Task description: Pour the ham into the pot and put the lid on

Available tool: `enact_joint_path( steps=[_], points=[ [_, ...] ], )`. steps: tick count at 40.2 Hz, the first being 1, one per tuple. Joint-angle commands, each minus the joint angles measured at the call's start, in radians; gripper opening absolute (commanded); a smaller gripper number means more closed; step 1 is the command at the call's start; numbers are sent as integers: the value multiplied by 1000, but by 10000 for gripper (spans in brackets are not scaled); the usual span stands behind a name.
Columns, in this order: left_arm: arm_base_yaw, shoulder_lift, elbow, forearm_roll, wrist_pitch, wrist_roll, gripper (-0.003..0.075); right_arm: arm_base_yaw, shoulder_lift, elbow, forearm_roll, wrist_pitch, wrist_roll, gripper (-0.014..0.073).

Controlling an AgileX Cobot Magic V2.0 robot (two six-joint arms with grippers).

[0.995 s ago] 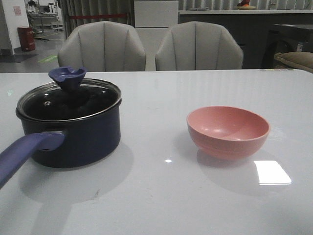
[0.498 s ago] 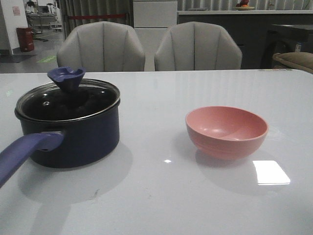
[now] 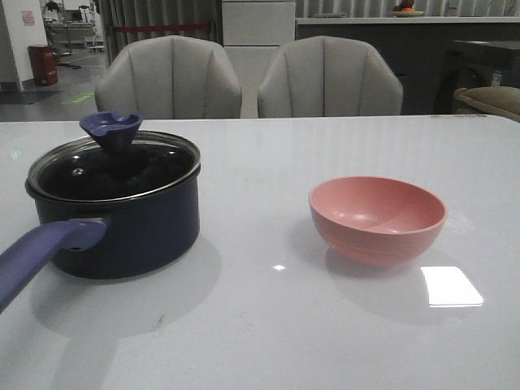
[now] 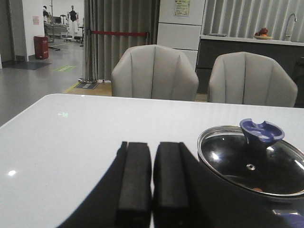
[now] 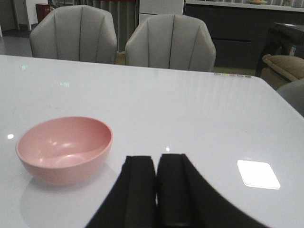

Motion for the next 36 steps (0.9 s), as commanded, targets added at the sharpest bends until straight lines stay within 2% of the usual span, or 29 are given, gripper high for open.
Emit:
enact_joint_path(
  steps=[1,36],
  points=[
    [0,-17,20,-8,-86,-12,113,-5,-18,-5,-15,-142,6,158],
    [0,-17,20,-8,-86,-12,113,-5,-18,-5,-1,-126,5,158]
  ],
)
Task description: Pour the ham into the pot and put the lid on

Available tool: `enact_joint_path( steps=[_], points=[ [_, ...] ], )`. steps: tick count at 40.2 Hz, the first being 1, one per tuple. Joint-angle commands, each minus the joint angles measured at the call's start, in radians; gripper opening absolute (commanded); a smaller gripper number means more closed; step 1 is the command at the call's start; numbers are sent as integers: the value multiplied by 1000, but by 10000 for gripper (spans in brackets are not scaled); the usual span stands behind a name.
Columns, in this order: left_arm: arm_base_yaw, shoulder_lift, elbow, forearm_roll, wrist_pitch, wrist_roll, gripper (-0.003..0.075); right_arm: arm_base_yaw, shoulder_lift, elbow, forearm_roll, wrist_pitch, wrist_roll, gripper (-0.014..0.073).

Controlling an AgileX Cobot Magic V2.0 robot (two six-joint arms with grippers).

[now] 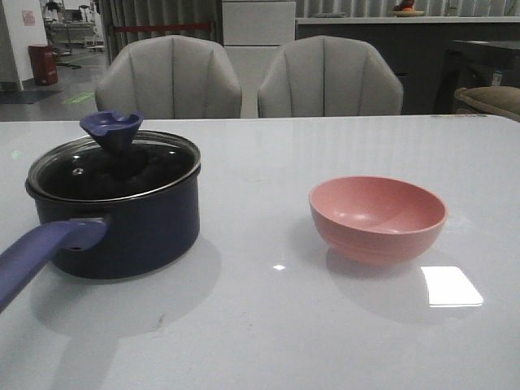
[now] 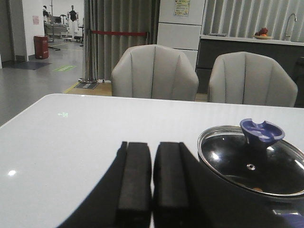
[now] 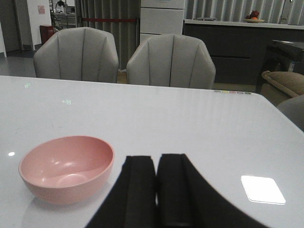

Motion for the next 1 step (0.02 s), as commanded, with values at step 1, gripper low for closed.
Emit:
enact_joint_path(
  steps=[1],
  points=[
    [0,-17,20,-8,-86,-12,113,-5,-18,-5,0,-77,-4,158]
  ],
)
